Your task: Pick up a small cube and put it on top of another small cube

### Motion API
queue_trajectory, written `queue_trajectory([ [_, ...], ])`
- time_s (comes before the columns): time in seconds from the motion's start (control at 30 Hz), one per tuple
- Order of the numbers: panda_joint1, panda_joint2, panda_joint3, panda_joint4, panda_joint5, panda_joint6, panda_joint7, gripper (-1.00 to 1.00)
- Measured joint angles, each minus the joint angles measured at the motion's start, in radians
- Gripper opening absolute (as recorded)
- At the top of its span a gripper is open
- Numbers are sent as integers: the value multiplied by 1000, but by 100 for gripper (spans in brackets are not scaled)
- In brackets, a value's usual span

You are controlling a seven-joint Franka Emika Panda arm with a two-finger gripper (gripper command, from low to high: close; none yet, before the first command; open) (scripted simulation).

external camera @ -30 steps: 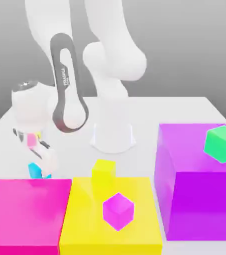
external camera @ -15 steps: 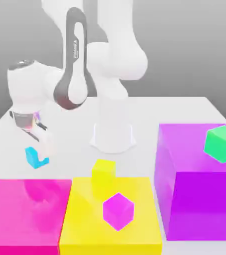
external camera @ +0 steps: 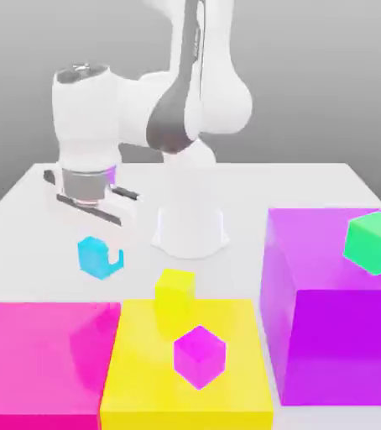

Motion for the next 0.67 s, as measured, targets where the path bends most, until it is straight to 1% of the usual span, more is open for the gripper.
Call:
queue_trajectory([
  [0.33,200,-188,110,19,124,-203,49,-100],
  [0.37,214,-191,119,18,134,-205,52,-100],
  [0.43,221,-149,132,6,144,-152,54,-100],
  [0.57,217,-16,150,-25,149,13,57,-100],
  [0.6,216,4,153,-30,149,37,57,100],
  [0.67,216,4,153,-30,149,37,57,100],
])
